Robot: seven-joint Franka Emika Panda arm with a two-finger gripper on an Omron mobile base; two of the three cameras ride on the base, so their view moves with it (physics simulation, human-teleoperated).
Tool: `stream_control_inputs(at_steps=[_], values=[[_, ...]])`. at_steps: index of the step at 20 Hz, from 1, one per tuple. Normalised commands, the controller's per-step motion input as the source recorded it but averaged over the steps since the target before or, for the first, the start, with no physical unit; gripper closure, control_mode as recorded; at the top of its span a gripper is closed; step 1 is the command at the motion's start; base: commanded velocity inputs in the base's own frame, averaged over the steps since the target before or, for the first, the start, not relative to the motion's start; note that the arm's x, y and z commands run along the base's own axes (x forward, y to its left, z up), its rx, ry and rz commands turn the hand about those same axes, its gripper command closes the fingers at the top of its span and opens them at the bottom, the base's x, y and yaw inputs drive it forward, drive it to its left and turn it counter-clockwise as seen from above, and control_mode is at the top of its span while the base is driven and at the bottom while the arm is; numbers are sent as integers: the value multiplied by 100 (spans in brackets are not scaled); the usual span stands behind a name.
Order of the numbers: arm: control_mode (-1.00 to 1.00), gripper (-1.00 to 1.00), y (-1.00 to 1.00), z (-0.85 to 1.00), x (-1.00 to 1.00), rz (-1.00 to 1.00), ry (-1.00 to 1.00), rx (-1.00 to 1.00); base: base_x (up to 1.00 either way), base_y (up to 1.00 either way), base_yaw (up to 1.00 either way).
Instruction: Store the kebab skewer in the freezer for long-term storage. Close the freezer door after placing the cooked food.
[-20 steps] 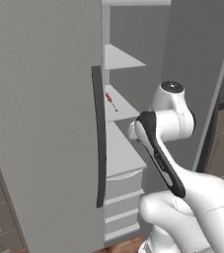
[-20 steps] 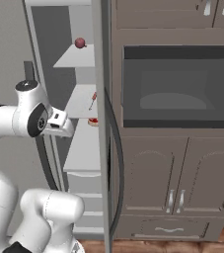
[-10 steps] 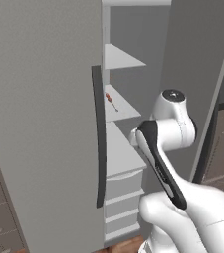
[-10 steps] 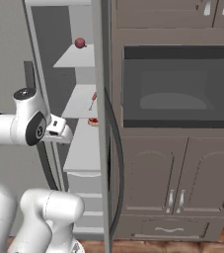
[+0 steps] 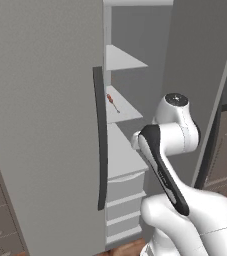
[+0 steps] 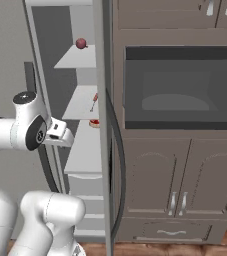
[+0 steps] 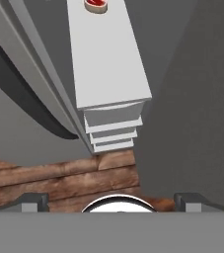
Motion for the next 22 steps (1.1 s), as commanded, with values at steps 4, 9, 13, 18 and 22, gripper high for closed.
stream_control_inputs(at_steps=[4, 9, 13, 18, 22], values=[[-100, -100, 0, 0, -1, 0, 0, 0, 0, 0, 0], [100, -100, 0, -5, -15, 0, 0, 0, -16, 0, 0], [100, -100, 0, 0, 0, 0, 0, 0, -49, -13, 0], [100, -100, 0, 0, 0, 0, 0, 0, -49, -13, 0], [100, -100, 0, 0, 0, 0, 0, 0, -22, -12, 1]])
